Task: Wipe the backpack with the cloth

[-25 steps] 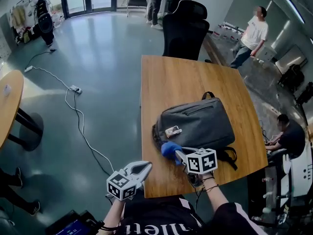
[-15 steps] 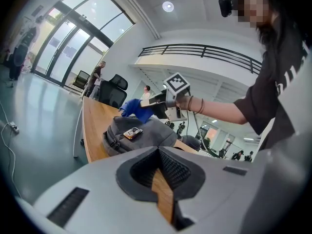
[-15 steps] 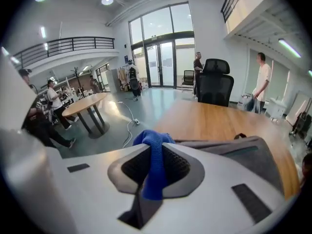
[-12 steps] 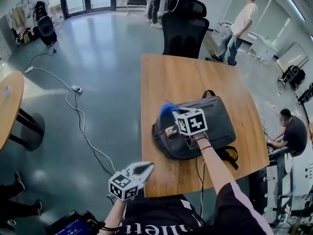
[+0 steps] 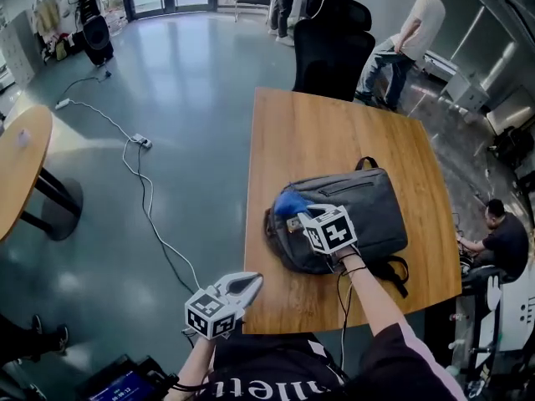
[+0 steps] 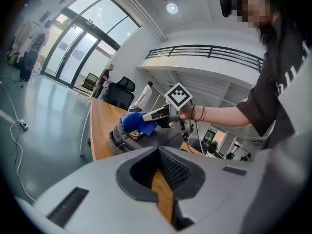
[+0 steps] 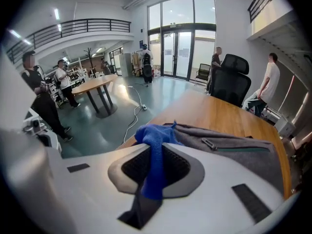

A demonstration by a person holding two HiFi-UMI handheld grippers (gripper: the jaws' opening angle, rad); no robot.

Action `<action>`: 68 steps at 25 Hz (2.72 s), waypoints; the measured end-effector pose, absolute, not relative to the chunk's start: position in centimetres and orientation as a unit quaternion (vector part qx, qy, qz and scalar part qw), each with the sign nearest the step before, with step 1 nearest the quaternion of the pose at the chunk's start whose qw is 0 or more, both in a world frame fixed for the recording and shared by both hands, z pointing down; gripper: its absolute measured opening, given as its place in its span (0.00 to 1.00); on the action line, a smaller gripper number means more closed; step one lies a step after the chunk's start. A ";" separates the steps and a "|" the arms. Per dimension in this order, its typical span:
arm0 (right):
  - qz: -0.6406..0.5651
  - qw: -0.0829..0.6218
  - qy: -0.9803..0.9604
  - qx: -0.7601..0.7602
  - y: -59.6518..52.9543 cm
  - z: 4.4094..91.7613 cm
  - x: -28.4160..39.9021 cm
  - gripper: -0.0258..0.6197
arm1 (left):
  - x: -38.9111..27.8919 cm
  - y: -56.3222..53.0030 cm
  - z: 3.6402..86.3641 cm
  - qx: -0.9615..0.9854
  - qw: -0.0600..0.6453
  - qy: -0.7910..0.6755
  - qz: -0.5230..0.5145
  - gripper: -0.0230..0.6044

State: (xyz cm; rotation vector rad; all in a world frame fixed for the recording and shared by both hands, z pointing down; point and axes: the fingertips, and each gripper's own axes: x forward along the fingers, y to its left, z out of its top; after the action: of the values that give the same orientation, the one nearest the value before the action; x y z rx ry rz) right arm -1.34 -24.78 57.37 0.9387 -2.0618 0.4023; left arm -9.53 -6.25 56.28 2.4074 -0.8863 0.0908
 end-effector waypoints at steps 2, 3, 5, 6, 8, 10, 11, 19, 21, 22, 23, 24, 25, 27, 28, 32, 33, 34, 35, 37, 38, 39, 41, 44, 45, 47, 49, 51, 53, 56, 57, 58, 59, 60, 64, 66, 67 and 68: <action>0.166 0.409 -0.823 0.358 -22.8 57.7 -0.8 0.14 | -8.7 -6.2 56.3 0.900 0.283 -0.330 0.035 0.04; 0.168 0.409 -0.825 0.352 -21.8 57.8 -0.5 0.14 | -8.4 -6.2 56.4 0.900 0.283 -0.330 0.036 0.04; 0.173 0.407 -0.829 0.342 -19.8 57.7 -0.3 0.14 | -8.0 -6.2 56.1 0.901 0.283 -0.327 0.038 0.04; 0.176 0.405 -0.831 0.338 -18.8 57.5 -0.2 0.14 | -7.9 -6.3 55.8 0.901 0.284 -0.327 0.038 0.04; 0.185 0.399 -0.835 0.332 -16.7 57.3 0.2 0.14 | -7.4 -6.4 55.5 0.901 0.284 -0.325 0.040 0.04; 0.193 0.396 -0.836 0.327 -14.6 57.5 1.0 0.14 | -6.7 -6.7 55.4 0.902 0.283 -0.324 0.040 0.04; 0.197 0.396 -0.836 0.325 -13.7 57.6 1.4 0.14 | -6.4 -6.8 55.4 0.902 0.282 -0.323 0.040 0.04; 0.249 0.392 -0.820 0.334 -8.3 59.3 6.0 0.14 | -4.7 -7.8 55.4 0.903 0.281 -0.322 0.043 0.04; 0.253 0.388 -0.821 0.335 -8.2 58.9 6.4 0.14 | -4.4 -8.0 55.1 0.904 0.281 -0.320 0.043 0.04; 0.250 0.385 -0.823 0.335 -8.6 58.4 6.5 0.14 | -4.3 -8.1 54.9 0.905 0.280 -0.318 0.043 0.04; 0.243 0.382 -0.826 0.336 -9.1 57.6 6.5 0.14 | -4.1 -8.2 54.8 0.905 0.280 -0.317 0.044 0.04; 0.232 0.377 -0.830 0.338 -9.9 56.7 6.4 0.14 | -3.9 -8.2 54.7 0.906 0.279 -0.315 0.045 0.04; 0.220 0.371 -0.836 0.340 -11.0 55.7 6.2 0.14 | -3.6 -8.3 54.7 0.907 0.279 -0.313 0.046 0.04; 0.192 0.358 -0.846 0.345 -13.7 53.9 5.8 0.14 | -3.3 -8.4 54.8 0.907 0.279 -0.311 0.048 0.04; 0.178 0.353 -0.850 0.348 -15.3 53.1 5.6 0.14 | -3.1 -8.5 54.9 0.907 0.279 -0.310 0.049 0.04; 0.127 0.349 -0.854 0.365 -22.2 50.7 4.5 0.14 | -3.0 -8.5 55.2 0.907 0.281 -0.309 0.053 0.04; 0.119 0.351 -0.852 0.369 -23.8 50.3 4.2 0.14 | -3.2 -8.5 55.0 0.907 0.281 -0.310 0.053 0.04; 0.114 0.354 -0.850 0.374 -25.2 50.0 4.0 0.14 | -3.3 -8.4 54.9 0.906 0.281 -0.311 0.053 0.04; 0.109 0.358 -0.847 0.377 -26.6 49.8 3.7 0.14 | -3.5 -8.4 54.7 0.906 0.282 -0.313 0.053 0.04; 0.101 0.371 -0.841 0.382 -29.2 49.9 3.4 0.14 | -4.0 -8.4 54.7 0.903 0.282 -0.318 0.053 0.04; 0.098 0.378 -0.837 0.384 -30.4 50.2 3.2 0.14 | -4.3 -8.5 54.8 0.902 0.283 -0.322 0.053 0.04; 0.096 0.384 -0.833 0.386 -31.5 50.6 3.2 0.14 | -4.5 -8.6 54.9 0.900 0.283 -0.327 0.052 0.04; 0.100 0.394 -0.825 0.392 -33.1 51.7 3.3 0.14 | -5.2 -8.8 55.2 0.896 0.284 -0.336 0.051 0.04; 0.120 0.397 -0.818 0.398 -33.3 53.0 3.8 0.14 | -5.8 -9.0 55.3 0.891 0.286 -0.349 0.046 0.04; 0.126 0.395 -0.819 0.397 -32.8 53.2 3.9 0.14 | -5.8 -9.1 55.2 0.890 0.286 -0.352 0.045 0.04; 0.133 0.388 -0.823 0.392 -31.7 53.2 4.2 0.14 | -5.8 -9.2 55.1 0.889 0.286 -0.356 0.043 0.04; 0.134 0.383 -0.828 0.387 -30.3 53.1 4.5 0.14 | -5.5 -9.2 55.1 0.890 0.285 -0.354 0.042 0.04; 0.135 0.379 -0.832 0.382 -28.5 53.0 5.1 0.14 | -4.9 -9.2 55.0 0.892 0.285 -0.348 0.043 0.04; 0.137 0.377 -0.836 0.375 -26.4 53.2 5.9 0.14 | -4.1 -9.3 55.2 0.894 0.285 -0.342 0.046 0.04; 0.143 0.377 -0.840 0.363 -23.1 55.1 7.6 0.14 | -2.3 -9.6 56.4 0.897 0.285 -0.334 0.049 0.04; 0.147 0.376 -0.841 0.361 -21.9 55.4 8.0 0.14 | -1.9 -9.6 56.5 0.898 0.285 -0.331 0.049 0.04; 0.153 0.372 -0.841 0.360 -20.7 55.4 8.1 0.14 | -1.7 -9.6 56.3 0.899 0.285 -0.327 0.050 0.04; 0.160 0.369 -0.842 0.360 -19.4 55.2 8.1 0.14 | -1.8 -9.5 55.9 0.900 0.286 -0.324 0.051 0.04; 0.166 0.366 -0.842 0.359 -18.1 55.0 8.1 0.14 | -1.8 -9.4 55.5 0.901 0.286 -0.321 0.053 0.04; 0.187 0.369 -0.837 0.357 -13.6 55.9 9.6 0.14 | -1.2 -9.1 55.4 0.904 0.289 -0.311 0.058 0.04; 0.201 0.371 -0.832 0.361 -12.0 56.8 10.6 0.14 | -0.7 -9.2 55.5 0.905 0.289 -0.306 0.059 0.04; 0.209 0.371 -0.829 0.363 -11.3 57.3 11.0 0.14 | -0.4 -9.3 55.6 0.906 0.290 -0.304 0.059 0.04; 0.218 0.371 -0.825 0.366 -10.7 57.8 11.4 0.14 | -0.1 -9.3 55.7 0.906 0.290 -0.302 0.059 0.04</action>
State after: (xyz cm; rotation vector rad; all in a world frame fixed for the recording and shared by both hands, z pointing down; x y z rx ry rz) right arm 11.44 -10.69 57.80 0.9389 -2.1166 0.5595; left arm -0.05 -9.31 55.68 2.4176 -0.8060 0.1578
